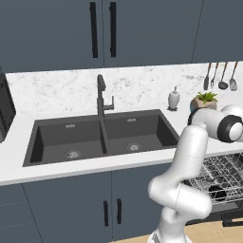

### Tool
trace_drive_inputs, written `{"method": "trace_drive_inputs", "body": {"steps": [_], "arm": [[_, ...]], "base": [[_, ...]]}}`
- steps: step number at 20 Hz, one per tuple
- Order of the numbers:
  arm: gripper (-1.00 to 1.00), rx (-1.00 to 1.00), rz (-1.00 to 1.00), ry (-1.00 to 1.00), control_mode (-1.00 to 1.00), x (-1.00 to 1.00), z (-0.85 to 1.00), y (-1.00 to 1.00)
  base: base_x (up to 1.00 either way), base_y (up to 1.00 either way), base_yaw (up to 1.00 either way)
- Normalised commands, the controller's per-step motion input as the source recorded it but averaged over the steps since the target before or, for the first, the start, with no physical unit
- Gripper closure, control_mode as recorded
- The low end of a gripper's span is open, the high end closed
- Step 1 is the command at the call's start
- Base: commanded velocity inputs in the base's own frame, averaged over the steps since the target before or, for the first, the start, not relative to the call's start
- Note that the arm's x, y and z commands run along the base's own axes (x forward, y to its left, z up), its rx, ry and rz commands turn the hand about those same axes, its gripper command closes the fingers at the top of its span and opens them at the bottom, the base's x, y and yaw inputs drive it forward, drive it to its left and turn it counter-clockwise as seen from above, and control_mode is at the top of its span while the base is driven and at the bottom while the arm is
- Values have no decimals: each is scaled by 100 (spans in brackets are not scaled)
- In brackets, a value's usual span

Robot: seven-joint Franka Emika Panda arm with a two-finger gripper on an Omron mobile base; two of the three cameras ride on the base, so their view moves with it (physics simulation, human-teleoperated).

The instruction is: Pick up the cup and bowl from the counter, place them in the dishwasher, and close the dishwasher door.

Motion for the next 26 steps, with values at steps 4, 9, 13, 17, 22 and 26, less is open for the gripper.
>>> {"method": "trace_drive_inputs", "body": {"steps": [4,9,13,17,22,26], "arm": [[100,0,-5,-6,-100,44,0,0],[100,0,-5,-2,-100,24,-15,0],[100,0,-4,0,-100,0,-58,0],[100,0,-3,0,-100,0,-65,-7],[100,0,-3,0,-100,0,-50,-5],[100,0,-2,-3,-100,-3,-9,0]], "base": [[0,0,0],[0,0,0],[0,0,0],[0,0,0],[0,0,0],[0,0,0]]}}
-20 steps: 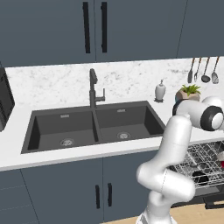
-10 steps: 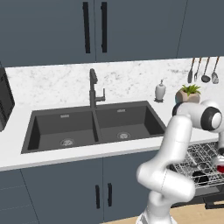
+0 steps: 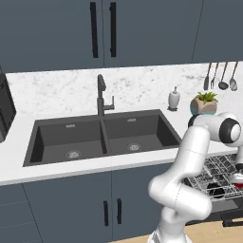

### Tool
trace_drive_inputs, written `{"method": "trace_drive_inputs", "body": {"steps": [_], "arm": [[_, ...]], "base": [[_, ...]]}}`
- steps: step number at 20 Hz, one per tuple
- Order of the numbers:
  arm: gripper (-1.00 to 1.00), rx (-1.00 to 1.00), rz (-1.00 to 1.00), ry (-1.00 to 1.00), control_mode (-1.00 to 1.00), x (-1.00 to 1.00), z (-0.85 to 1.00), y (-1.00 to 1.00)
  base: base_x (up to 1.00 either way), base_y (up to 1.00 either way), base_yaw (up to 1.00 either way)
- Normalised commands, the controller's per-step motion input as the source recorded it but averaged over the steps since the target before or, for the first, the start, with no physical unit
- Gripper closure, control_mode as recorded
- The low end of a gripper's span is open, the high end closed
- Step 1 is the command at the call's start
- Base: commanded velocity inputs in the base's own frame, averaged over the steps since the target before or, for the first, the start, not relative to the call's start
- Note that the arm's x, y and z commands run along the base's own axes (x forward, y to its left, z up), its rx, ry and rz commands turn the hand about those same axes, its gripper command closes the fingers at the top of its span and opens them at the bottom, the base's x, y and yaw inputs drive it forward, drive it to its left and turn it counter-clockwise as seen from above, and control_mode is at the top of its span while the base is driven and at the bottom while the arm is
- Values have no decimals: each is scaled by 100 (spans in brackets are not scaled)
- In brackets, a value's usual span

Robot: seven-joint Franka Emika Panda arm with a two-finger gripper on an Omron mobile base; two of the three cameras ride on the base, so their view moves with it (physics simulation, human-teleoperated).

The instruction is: Pick up the cup and bowl from the counter, place them in the dishwasher, and close the dishwasher door.

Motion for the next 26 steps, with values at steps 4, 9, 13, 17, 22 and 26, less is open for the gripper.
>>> {"method": "trace_drive_inputs", "body": {"steps": [4,9,13,17,22,26], "arm": [[100,0,-2,-9,-100,-35,18,0],[100,0,-1,-8,-100,-3,43,0],[100,0,-2,-2,-100,26,29,0],[100,0,-2,0,-100,59,0,0],[100,0,-1,2,-100,54,-12,-2],[100,0,-2,8,-100,11,-34,-17]], "base": [[0,0,0],[0,0,0],[0,0,0],[0,0,0],[0,0,0],[0,0,0]]}}
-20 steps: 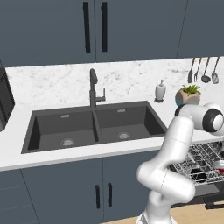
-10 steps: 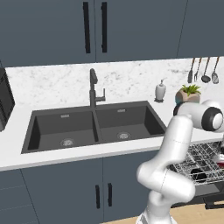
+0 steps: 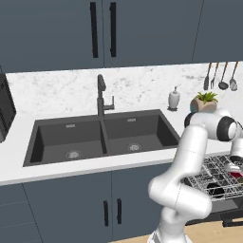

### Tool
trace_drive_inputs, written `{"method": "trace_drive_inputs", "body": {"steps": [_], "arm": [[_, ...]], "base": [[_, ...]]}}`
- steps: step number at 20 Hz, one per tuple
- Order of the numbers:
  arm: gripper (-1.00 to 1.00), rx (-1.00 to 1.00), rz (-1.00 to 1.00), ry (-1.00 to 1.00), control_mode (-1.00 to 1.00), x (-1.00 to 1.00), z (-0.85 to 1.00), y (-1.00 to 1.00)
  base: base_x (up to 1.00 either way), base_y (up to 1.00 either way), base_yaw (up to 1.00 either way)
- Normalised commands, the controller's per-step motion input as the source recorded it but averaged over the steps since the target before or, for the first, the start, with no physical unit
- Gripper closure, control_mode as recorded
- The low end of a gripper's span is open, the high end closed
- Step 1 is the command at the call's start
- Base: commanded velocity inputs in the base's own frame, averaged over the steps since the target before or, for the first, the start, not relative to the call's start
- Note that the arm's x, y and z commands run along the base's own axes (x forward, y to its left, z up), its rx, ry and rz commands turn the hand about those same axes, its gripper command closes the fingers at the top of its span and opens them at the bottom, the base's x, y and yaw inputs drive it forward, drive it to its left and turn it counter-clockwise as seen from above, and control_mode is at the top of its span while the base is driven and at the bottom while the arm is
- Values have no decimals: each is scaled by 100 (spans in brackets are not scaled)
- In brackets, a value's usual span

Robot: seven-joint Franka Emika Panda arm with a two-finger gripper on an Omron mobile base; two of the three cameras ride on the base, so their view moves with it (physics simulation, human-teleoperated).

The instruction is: Pick up the cup and bowl from the counter, place them in the dishwasher, and close the dishwasher door.

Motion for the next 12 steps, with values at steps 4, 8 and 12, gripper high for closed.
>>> {"method": "trace_drive_inputs", "body": {"steps": [4,8,12], "arm": [[100,0,-4,12,-100,-1,-41,-15],[100,0,-3,3,-100,-5,-46,-11],[100,0,-3,0,-100,0,-51,-9]], "base": [[0,0,0],[0,0,0],[0,0,0]]}}
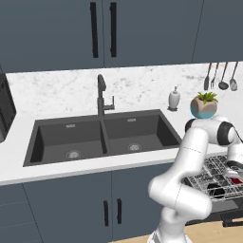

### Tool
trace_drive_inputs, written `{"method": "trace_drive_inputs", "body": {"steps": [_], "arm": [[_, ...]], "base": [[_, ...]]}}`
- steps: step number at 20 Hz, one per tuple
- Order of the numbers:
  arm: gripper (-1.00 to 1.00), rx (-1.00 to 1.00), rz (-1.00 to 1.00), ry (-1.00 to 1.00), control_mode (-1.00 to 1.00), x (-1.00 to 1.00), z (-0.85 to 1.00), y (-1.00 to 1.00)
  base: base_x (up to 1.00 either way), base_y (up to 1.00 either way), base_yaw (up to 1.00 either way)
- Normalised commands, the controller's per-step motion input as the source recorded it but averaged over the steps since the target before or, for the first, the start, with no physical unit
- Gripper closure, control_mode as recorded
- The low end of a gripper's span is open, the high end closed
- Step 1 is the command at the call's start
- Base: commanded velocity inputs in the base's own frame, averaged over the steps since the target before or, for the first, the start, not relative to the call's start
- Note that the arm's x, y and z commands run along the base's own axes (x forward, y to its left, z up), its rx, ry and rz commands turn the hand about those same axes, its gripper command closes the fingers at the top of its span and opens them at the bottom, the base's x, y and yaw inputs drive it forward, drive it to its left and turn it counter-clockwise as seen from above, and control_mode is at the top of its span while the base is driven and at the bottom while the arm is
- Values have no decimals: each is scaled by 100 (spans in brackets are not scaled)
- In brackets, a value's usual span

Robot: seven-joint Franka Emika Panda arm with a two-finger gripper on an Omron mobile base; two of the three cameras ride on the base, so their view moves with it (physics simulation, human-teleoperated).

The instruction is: Pick up the cup and bowl from the counter, place them in the dishwasher, and close the dishwasher door.

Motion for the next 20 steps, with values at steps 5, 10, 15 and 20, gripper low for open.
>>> {"method": "trace_drive_inputs", "body": {"steps": [5,10,15,20], "arm": [[100,0,-2,2,-100,-8,-33,-13],[100,0,-1,16,-100,-19,-26,-6],[-100,0,0,0,-100,0,0,0],[-100,0,0,0,-100,0,0,0]], "base": [[0,0,0],[0,0,0],[0,0,0],[0,0,0]]}}
